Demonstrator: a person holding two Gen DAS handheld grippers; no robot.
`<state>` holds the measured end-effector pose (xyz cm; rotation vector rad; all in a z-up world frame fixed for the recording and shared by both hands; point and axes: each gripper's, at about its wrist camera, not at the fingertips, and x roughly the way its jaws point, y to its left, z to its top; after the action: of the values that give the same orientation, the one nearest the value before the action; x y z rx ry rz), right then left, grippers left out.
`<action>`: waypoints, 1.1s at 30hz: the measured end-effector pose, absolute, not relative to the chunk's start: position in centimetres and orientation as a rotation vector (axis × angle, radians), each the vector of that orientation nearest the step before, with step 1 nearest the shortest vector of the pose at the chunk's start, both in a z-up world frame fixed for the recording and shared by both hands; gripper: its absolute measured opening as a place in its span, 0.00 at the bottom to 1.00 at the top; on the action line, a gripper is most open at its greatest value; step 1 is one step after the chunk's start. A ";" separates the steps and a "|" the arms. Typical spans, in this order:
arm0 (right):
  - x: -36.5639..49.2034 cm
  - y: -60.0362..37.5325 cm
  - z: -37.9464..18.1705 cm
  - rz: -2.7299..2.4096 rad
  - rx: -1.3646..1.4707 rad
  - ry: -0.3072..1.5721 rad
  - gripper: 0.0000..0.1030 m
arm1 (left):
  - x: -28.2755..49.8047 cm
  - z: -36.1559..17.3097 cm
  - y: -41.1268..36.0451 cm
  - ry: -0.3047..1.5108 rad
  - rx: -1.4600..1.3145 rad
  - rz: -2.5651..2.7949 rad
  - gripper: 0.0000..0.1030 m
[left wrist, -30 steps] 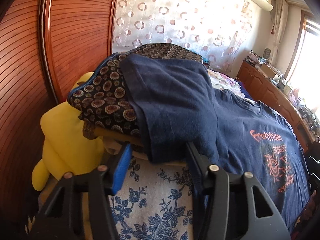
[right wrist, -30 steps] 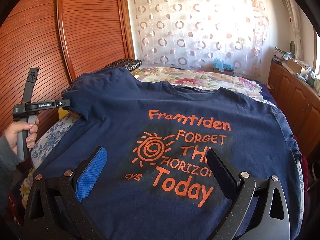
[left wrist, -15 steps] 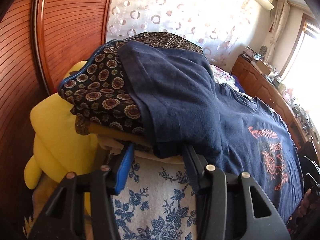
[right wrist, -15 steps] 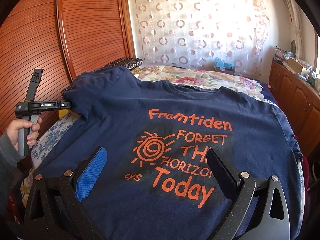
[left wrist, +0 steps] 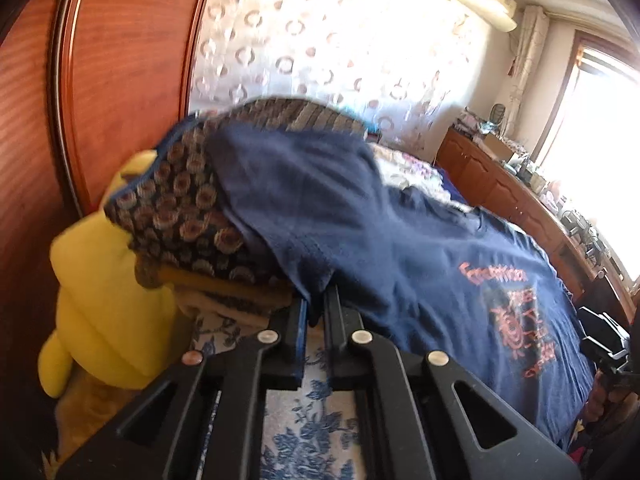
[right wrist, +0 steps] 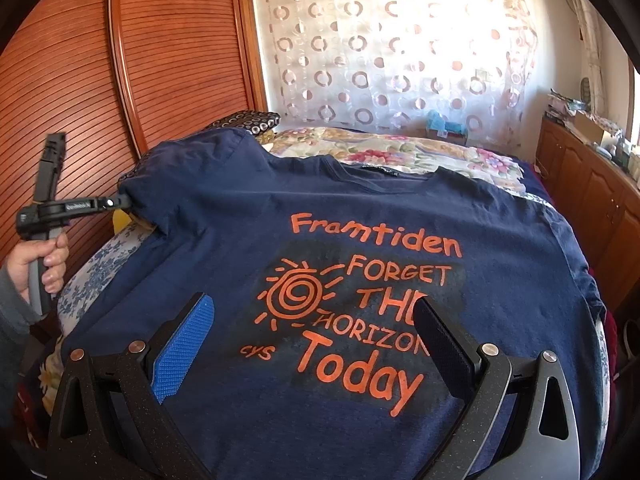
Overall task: Fold small clothes
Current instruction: 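Fold the held side over toward the shirt's center, open left gripper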
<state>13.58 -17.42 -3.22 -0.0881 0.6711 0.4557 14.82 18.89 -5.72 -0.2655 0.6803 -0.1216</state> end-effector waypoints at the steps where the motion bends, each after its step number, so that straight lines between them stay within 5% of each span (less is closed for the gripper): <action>1: 13.6 -17.5 -3.2 0.453 -0.088 0.670 0.98 | 14.7 -5.0 18.4 0.669 -0.240 -0.117 0.02; 14: 14.3 -21.3 -1.7 0.394 -0.041 0.641 0.98 | 18.6 1.0 5.3 0.667 0.024 -0.280 0.05; 18: 14.3 -22.0 -1.7 0.380 -0.058 0.642 0.98 | 17.4 1.0 4.2 0.653 0.059 -0.288 0.19; 21: 14.5 -22.0 -1.7 0.376 -0.066 0.648 0.98 | 15.8 0.8 4.4 0.651 0.077 -0.281 0.39; 27: 15.6 -20.4 -1.4 0.428 -0.083 0.665 0.94 | 13.7 0.0 7.9 0.648 0.003 -0.229 0.57; 33: 18.4 -16.0 -1.3 0.531 -0.139 0.688 0.82 | 12.7 -1.9 11.2 0.681 -0.018 -0.162 0.59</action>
<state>18.41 -15.96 -1.29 -0.1393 0.6880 0.5306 12.72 11.20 -1.86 -0.0180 0.6809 -0.1624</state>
